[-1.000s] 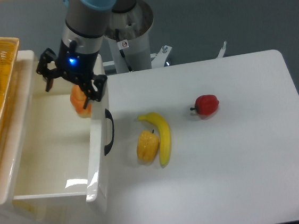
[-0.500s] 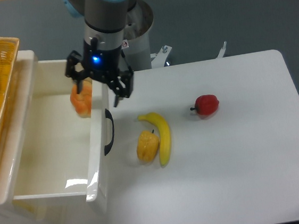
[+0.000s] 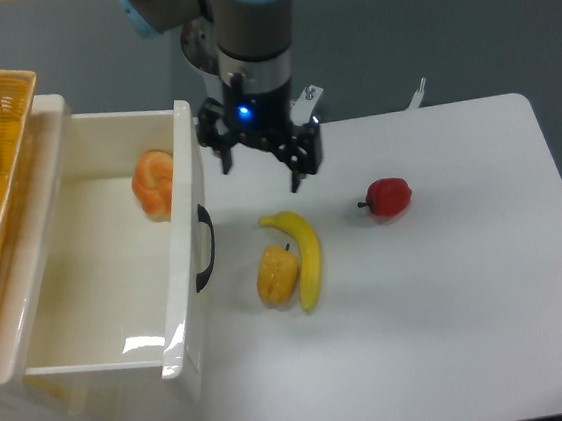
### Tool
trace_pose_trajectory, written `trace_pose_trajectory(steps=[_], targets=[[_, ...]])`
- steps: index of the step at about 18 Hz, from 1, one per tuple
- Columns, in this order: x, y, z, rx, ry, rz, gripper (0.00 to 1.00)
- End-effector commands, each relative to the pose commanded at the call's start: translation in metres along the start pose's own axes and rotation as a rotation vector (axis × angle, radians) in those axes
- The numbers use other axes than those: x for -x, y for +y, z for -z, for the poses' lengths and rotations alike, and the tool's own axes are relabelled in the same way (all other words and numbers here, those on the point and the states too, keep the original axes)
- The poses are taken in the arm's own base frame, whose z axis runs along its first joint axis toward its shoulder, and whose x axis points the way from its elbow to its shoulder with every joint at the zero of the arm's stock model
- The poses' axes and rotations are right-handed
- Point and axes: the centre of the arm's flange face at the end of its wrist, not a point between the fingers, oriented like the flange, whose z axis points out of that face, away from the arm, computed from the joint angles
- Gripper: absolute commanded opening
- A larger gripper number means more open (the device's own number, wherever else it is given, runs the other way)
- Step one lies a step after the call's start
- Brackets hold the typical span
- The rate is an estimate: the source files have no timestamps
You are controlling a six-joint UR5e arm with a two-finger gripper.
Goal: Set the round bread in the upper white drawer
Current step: 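Raise the open gripper out of the drawer and withdraw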
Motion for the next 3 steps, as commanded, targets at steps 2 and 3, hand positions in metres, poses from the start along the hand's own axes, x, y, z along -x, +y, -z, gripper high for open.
trace_pose_trajectory(steps=[2, 3], targets=[[0.0098, 0.0046, -0.0074, 0.009, 0.008, 0.007, 1.0], [0.0127, 0.0068, -0.009, 0.011, 0.009, 0.008, 1.0]])
